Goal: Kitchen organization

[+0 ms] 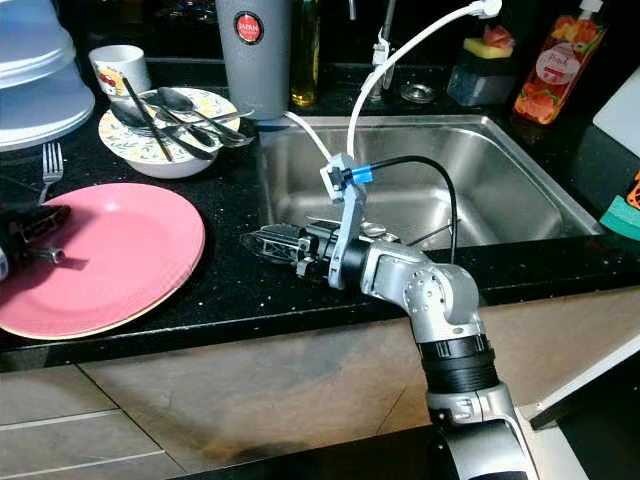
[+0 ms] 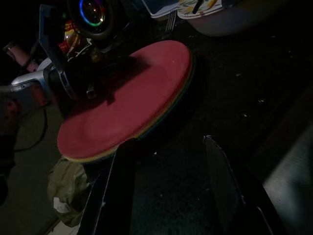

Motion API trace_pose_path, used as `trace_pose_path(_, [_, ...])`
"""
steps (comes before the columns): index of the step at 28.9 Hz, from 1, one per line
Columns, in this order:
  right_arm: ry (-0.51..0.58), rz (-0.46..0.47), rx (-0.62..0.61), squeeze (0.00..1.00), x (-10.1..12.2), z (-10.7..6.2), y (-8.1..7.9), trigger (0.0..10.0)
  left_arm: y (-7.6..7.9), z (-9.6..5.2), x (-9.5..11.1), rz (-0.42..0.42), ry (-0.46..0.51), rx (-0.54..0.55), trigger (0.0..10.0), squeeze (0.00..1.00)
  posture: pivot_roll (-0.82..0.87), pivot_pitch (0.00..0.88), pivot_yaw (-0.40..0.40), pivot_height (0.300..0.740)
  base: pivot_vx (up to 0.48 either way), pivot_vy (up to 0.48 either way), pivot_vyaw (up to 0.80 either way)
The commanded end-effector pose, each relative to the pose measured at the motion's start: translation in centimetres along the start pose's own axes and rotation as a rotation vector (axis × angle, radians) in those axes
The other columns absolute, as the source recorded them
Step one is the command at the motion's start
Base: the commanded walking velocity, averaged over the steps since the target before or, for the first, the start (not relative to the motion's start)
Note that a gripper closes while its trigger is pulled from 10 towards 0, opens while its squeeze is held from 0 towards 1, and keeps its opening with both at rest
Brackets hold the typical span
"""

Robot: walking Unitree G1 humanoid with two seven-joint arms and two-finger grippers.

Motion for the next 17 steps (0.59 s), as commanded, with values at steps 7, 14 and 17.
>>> trace_pose_path(7, [-0.004,0.008,0.009,0.00,-0.2,-0.3,-0.2,10.0,-1.2,-0.5,-2.5,0.050,-0.115,0.060,10.0,0.00,0.03,0.157,-0.058,0.740,0.000,0.000,0.00])
trace_pose_path(14, [-0.006,0.010,0.014,0.00,-0.2,-0.2,-0.3,10.0,-2.7,-0.9,-1.2,0.060,-0.058,0.116,10.0,0.00,0.03,0.161,-0.061,0.740,0.000,0.000,0.00])
trace_pose_path(17, [-0.007,0.011,0.014,0.00,-0.2,-0.2,-0.3,10.0,-3.1,-1.0,-0.5,0.064,-0.031,0.130,10.0,0.00,0.03,0.162,-0.062,0.740,0.000,0.000,0.00])
Point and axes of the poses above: a point about 5 cm out from each wrist's last joint towards the gripper, its own z axis pointing out of the wrist towards the gripper, its own x axis along the axis of the wrist's last joint, y = z × x, the point moved 5 cm from there along z, pointing out of the wrist towards the gripper, and after that the axes turned 12 degrees about z, right-handed, at the moved point
